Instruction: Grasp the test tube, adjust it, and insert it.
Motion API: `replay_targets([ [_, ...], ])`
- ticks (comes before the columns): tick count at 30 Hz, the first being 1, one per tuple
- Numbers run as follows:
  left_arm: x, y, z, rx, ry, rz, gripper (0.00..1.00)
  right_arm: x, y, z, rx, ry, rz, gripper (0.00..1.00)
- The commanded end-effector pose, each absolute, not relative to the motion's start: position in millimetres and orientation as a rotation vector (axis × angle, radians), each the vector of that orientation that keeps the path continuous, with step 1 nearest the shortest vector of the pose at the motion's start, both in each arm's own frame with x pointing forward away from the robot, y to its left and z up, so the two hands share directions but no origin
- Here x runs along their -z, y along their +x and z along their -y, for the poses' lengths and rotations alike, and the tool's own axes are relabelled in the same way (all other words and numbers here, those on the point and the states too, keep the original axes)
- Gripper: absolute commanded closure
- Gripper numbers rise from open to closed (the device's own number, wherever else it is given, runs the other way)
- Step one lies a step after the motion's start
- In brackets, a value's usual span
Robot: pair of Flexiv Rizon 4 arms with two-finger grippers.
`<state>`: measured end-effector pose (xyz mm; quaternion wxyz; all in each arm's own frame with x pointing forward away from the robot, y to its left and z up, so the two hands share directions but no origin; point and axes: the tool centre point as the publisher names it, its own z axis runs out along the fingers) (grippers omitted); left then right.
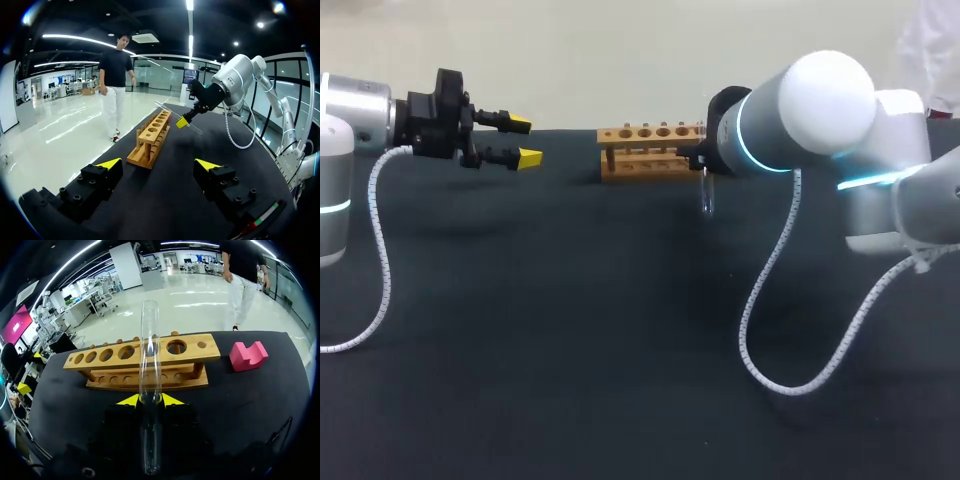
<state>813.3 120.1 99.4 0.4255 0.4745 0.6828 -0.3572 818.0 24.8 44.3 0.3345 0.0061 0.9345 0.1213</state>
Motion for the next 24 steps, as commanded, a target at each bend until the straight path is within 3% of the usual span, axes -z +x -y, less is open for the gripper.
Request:
replay_targets([
  [1, -99, 813, -121, 0.893, 1.185, -1.701, 0.0, -45, 819, -27, -0.298, 0.014, -2.524, 1.0],
  [24, -99, 813, -121, 0.893, 1.185, -1.701, 0.0, -34, 818, -24, -0.309, 0.032, -2.533, 1.0],
])
